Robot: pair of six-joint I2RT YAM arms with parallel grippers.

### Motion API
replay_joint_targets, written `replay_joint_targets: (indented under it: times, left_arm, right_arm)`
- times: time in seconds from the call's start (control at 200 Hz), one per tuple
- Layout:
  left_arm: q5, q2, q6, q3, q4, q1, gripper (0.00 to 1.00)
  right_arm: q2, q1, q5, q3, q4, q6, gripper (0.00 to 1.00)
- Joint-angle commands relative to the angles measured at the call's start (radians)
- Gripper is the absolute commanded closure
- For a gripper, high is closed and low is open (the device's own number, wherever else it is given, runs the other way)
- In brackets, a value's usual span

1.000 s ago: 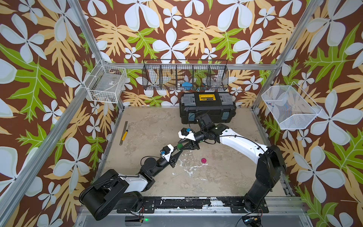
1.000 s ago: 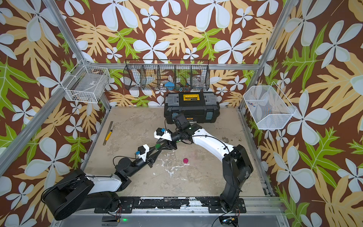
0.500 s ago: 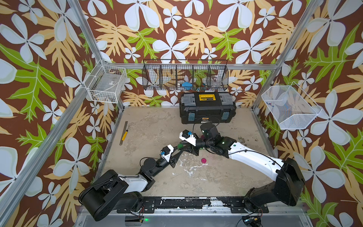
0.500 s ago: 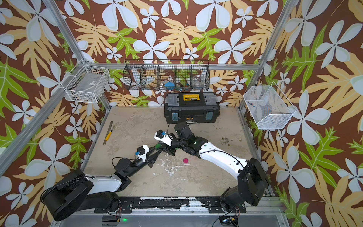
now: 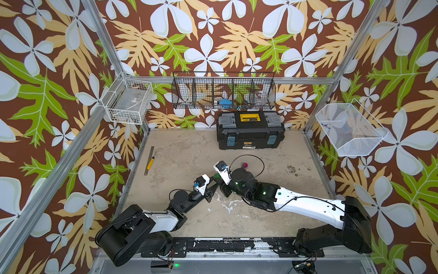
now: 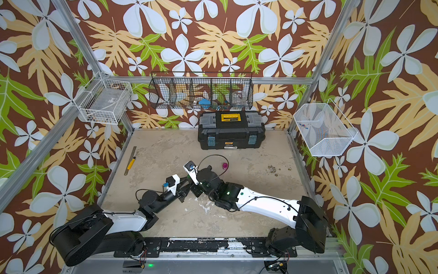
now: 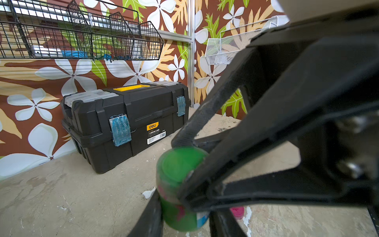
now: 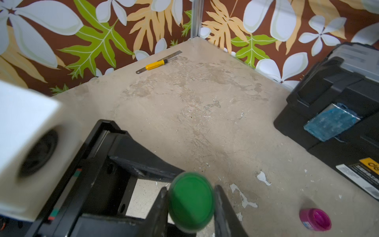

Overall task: Close the paint jar lid
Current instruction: Screw the lid onto the paint jar.

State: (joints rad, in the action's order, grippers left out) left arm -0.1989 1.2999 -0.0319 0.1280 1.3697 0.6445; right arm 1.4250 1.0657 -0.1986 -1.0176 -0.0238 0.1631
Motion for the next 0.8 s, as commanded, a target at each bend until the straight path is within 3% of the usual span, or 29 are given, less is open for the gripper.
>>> replay_joint_targets:
  times: [0.0, 0.045, 0.14, 0.23, 0.31, 0.48, 0.55, 0.671, 0.796]
  left_arm:
    - [0.004, 0.002, -0.009, 0.005, -0.004, -0.001, 0.88]
    - [0.006, 0.002, -0.01, 0.004, -0.004, 0.0, 0.88]
    - [0.006, 0.002, -0.01, 0.004, -0.005, 0.0, 0.88]
    - [0.007, 0.005, -0.01, 0.005, -0.006, -0.001, 0.88]
    - [0.007, 0.004, -0.01, 0.005, -0.006, 0.0, 0.88]
    - [0.007, 0.001, -0.011, 0.004, -0.006, 0.0, 0.88]
    - [0.007, 0.003, -0.011, 0.005, -0.005, 0.0, 0.88]
    - [0.006, 0.002, -0.011, 0.005, -0.006, 0.0, 0.88]
    - [0.005, 0.001, -0.011, 0.005, -0.006, 0.0, 0.88]
  right_arm:
    - [0.013, 0.017, -0.147, -0.01, -0.013, 0.147, 0.87]
    - [0.022, 0.024, -0.142, -0.013, -0.015, 0.143, 0.86]
    - [0.042, 0.026, -0.105, -0.047, 0.022, 0.127, 0.73]
    - [0.047, 0.027, -0.072, -0.087, 0.073, 0.089, 0.52]
    - [0.035, 0.026, -0.063, -0.118, 0.127, 0.028, 0.39]
    - [-0.01, -0.028, 0.012, -0.147, 0.232, -0.16, 0.3]
    - [-0.033, -0.102, 0.15, -0.147, 0.264, -0.232, 0.29]
    - [-0.051, -0.246, 0.544, -0.164, 0.308, -0.395, 0.26]
    - [-0.023, -0.302, 0.784, -0.204, 0.354, -0.575, 0.11]
